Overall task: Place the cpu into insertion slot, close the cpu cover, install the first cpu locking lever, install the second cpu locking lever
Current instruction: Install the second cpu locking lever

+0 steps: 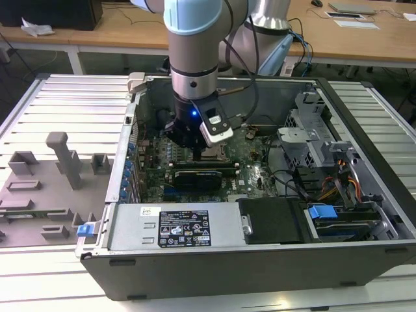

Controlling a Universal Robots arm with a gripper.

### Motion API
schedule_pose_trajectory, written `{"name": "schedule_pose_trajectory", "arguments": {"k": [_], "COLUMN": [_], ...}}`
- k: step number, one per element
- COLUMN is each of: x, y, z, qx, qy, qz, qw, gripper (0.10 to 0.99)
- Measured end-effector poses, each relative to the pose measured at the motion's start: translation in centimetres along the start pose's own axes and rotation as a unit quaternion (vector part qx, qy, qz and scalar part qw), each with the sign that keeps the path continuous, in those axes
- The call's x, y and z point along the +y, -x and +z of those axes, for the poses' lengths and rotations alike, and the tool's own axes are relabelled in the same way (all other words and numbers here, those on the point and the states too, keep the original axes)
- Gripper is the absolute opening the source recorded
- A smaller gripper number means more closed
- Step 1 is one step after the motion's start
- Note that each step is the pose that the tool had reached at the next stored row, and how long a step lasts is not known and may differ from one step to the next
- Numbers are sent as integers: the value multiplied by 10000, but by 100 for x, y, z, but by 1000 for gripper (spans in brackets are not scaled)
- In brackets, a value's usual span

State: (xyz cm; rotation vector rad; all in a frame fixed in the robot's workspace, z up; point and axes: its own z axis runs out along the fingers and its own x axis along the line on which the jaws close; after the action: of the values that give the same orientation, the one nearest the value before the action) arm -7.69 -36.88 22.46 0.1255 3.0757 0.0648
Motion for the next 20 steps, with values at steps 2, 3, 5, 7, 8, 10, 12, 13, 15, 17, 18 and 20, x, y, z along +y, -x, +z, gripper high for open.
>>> {"name": "schedule_pose_trajectory", "arguments": {"k": [2,3,5,7,8,10,12,13,15,17,18,20], "x": [-34,-55,-83,-97,-99,-103,-107,-109,-115,-145,-168,-177], "y": [-11,-19,-31,-43,-48,-58,-72,-78,-91,-101,-105,-114], "z": [8,15,25,36,40,50,64,70,89,109,117,139], "qx": [0,2,6,9,10,9,10,11,13,15,16,18], "qy": [75,114,167,221,251,352,452,476,515,539,557,607], "qz": [5,7,10,15,17,22,27,29,32,34,35,39], "qw": [10000,9999,9999,9998,9997,9994,9990,9989,9987,9985,9984,9981], "gripper": [106,106,106,106,106,106,106,106,106,106,106,106]}}
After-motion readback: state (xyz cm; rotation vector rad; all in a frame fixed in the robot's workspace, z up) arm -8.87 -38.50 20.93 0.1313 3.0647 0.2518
